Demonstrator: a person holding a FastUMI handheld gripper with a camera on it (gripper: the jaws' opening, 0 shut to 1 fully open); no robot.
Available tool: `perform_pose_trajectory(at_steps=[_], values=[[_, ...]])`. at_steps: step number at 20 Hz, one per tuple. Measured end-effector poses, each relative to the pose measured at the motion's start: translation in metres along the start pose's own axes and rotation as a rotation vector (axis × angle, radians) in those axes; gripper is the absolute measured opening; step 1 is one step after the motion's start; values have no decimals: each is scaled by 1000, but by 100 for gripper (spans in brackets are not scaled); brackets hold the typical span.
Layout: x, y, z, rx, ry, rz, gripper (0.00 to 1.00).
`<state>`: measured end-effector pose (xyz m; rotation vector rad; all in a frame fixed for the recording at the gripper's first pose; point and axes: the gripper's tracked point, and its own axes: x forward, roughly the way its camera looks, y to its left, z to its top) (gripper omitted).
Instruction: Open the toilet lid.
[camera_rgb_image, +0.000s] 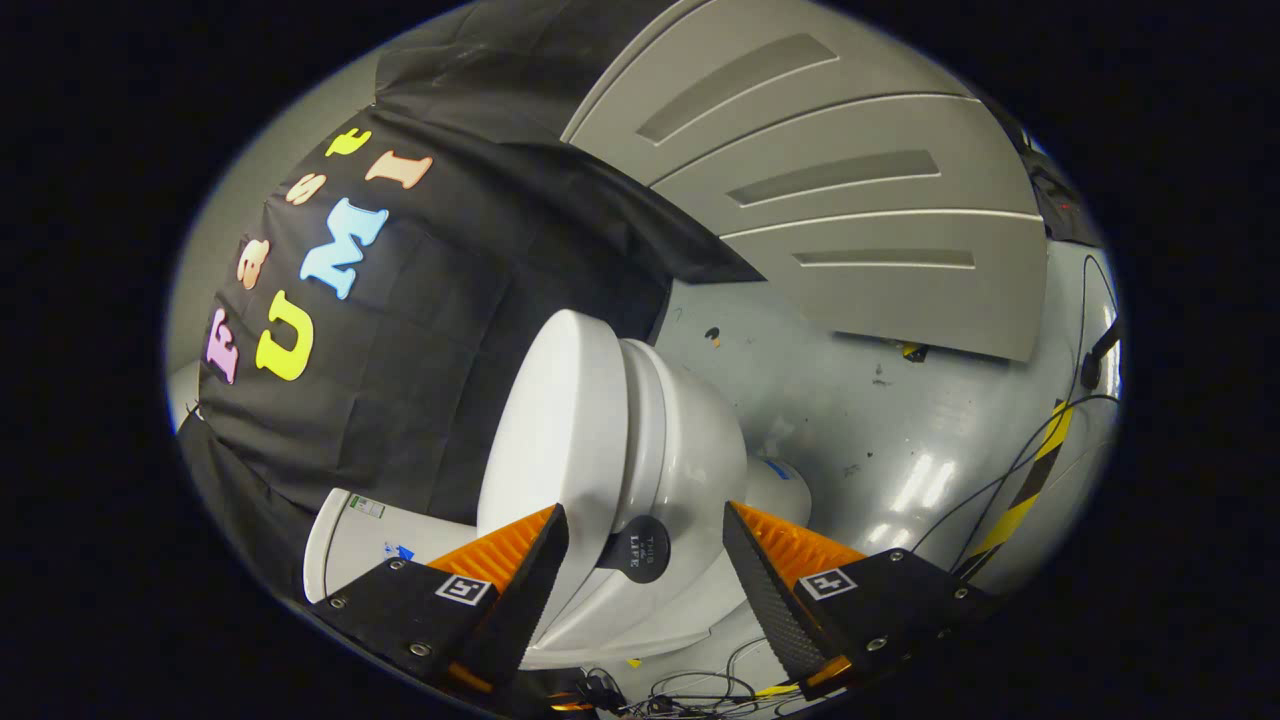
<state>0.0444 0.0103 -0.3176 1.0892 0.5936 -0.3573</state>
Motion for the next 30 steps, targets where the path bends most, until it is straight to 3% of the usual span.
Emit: perform_pose_trajectory(at_steps=[4, 8, 9, 14, 17, 21, 26, 30], values=[[5, -4, -11, 13, 54, 7, 94], [13, -3, -21, 35, 107, -16, 73], [14, -2, -21, 30, 110, -10, 63], [18, 2, -19, 23, 116, 13, 34], [15, 1, -15, 68, 117, 27, 30], [13, 5, -12, 134, 107, 83, 7], [14, 10, -14, 101, 108, 99, 0], [13, 8, -10, 105, 130, 103, 0]])
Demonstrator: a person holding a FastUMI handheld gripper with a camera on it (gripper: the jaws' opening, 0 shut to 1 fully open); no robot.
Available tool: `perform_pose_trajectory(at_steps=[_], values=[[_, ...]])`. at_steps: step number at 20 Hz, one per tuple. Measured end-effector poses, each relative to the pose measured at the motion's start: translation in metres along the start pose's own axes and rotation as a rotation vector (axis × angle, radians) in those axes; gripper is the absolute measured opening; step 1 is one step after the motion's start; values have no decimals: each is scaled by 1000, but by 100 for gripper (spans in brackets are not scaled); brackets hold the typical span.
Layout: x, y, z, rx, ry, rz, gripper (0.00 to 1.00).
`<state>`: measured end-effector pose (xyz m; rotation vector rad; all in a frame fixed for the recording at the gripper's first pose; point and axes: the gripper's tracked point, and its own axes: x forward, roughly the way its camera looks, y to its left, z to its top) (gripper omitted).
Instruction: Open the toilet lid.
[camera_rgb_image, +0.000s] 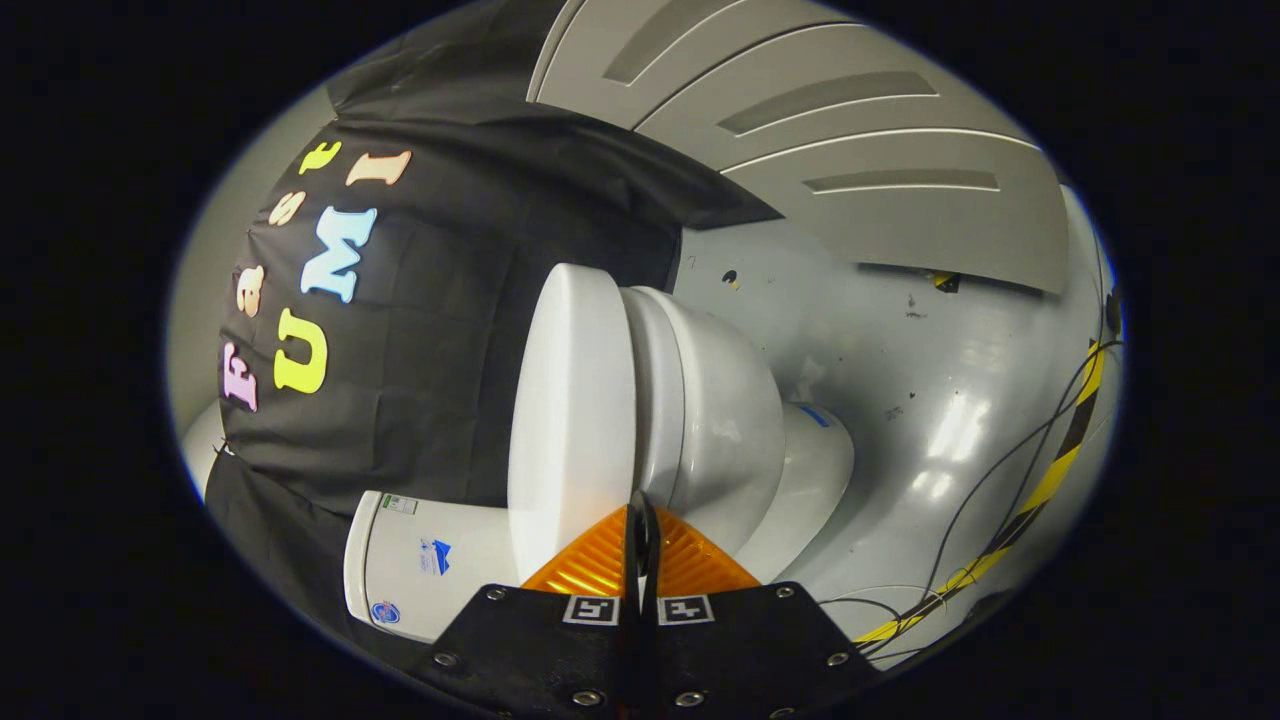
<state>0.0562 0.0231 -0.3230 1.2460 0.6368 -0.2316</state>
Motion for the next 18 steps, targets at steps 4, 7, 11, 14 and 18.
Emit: perform_pose_trajectory(at_steps=[4, 7, 11, 14, 18], values=[[-1, 0, -1, -9, 10, -24, 0], [-1, 0, -2, -17, 13, -51, 0], [-7, 13, 1, -58, 13, -51, 0], [-13, 26, 3, -95, 9, -76, 0], [-23, 52, 6, -152, -7, -66, 0]])
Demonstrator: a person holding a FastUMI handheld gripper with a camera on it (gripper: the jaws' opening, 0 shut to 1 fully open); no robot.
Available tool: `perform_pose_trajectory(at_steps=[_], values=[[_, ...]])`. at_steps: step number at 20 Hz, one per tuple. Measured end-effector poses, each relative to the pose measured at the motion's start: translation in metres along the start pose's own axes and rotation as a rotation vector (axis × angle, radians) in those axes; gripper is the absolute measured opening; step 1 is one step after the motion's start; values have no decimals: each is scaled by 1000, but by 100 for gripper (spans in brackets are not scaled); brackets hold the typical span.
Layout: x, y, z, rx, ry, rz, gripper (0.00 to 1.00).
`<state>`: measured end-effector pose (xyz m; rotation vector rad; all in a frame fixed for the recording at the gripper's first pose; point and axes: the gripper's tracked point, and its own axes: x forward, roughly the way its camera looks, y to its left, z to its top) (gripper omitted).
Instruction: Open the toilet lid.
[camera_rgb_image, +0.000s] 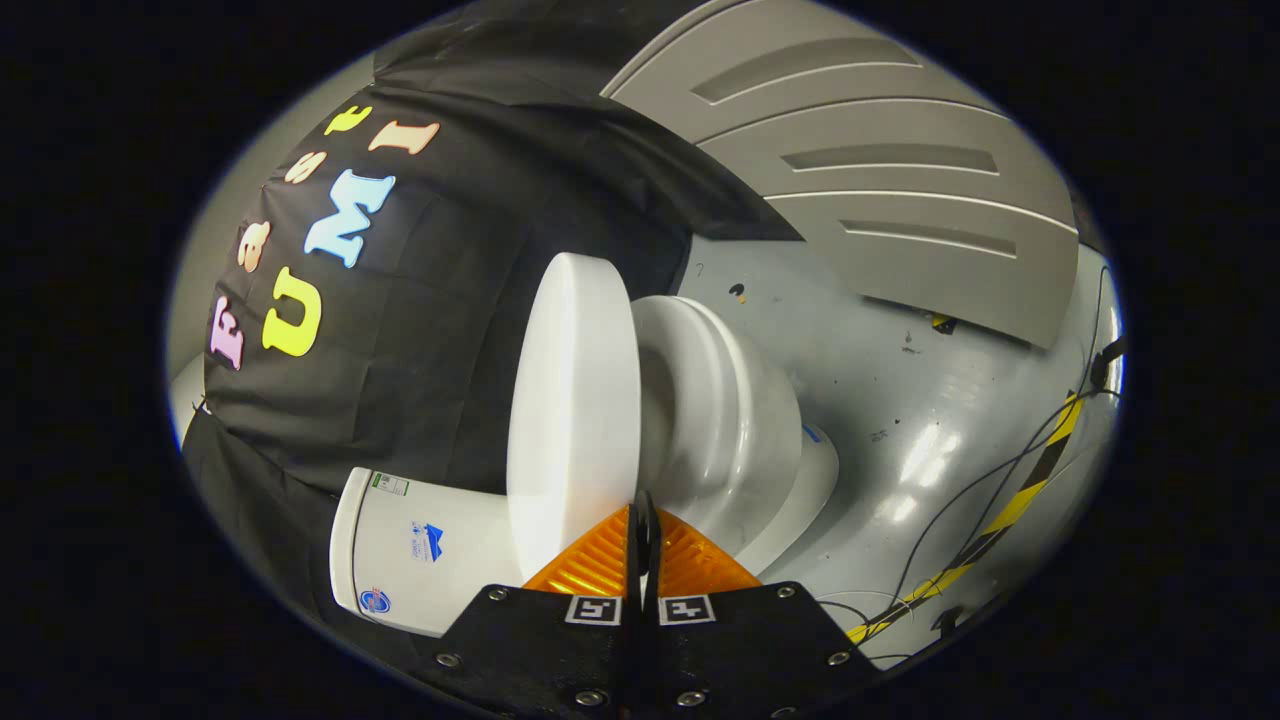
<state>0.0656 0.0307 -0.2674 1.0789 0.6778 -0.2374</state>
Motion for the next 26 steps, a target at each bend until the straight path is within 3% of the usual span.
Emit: perform_pose_trajectory(at_steps=[19, 26], values=[[-35, 82, 4, -316, -77, -10, 0], [-40, 98, 0, -371, -92, -19, 0]])
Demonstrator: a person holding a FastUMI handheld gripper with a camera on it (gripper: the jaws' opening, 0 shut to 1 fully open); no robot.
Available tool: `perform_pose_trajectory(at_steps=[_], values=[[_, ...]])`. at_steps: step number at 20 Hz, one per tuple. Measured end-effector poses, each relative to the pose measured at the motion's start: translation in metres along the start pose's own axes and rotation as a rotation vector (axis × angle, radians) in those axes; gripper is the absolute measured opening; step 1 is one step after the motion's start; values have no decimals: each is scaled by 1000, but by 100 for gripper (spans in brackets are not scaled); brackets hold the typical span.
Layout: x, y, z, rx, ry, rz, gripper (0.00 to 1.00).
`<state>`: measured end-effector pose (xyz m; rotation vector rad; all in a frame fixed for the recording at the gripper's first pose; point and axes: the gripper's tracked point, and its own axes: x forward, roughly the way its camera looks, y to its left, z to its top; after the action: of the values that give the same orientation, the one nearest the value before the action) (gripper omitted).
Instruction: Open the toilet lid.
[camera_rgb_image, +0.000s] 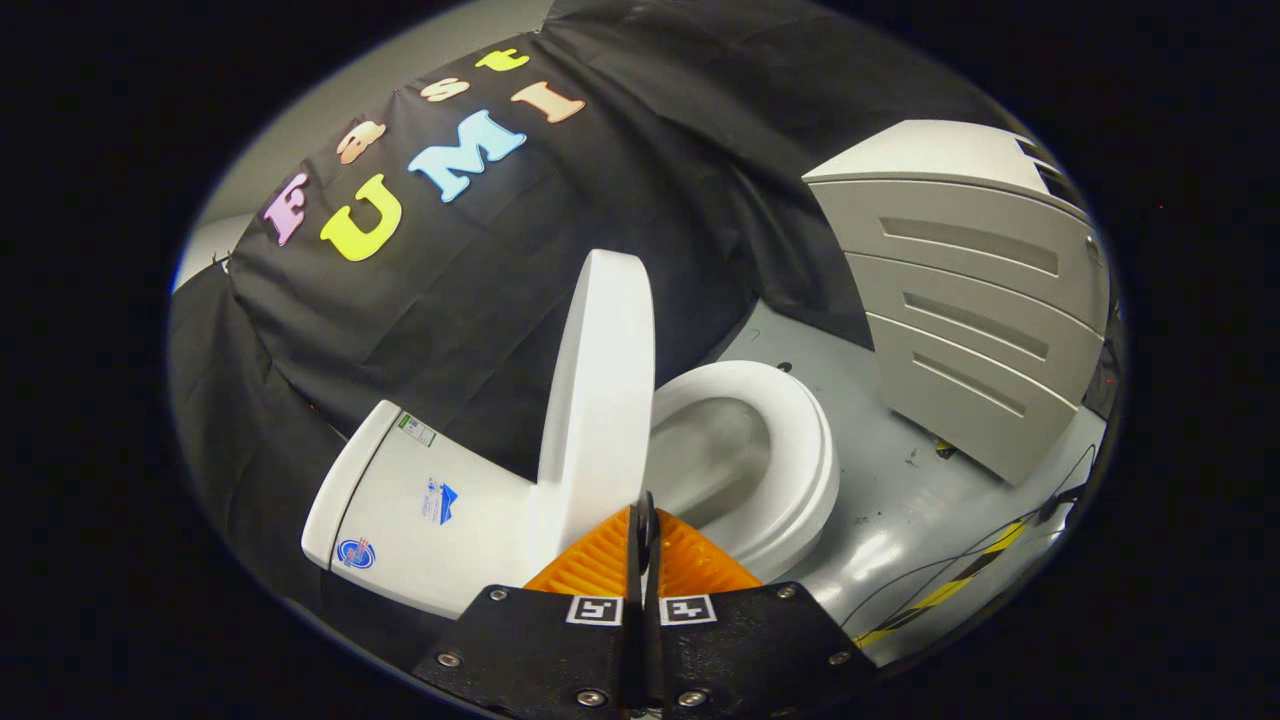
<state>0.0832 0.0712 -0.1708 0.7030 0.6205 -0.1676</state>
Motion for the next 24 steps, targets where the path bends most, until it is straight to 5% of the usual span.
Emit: perform_pose_trajectory(at_steps=[24], values=[[-22, 78, 6, -349, -84, -49, 0]])
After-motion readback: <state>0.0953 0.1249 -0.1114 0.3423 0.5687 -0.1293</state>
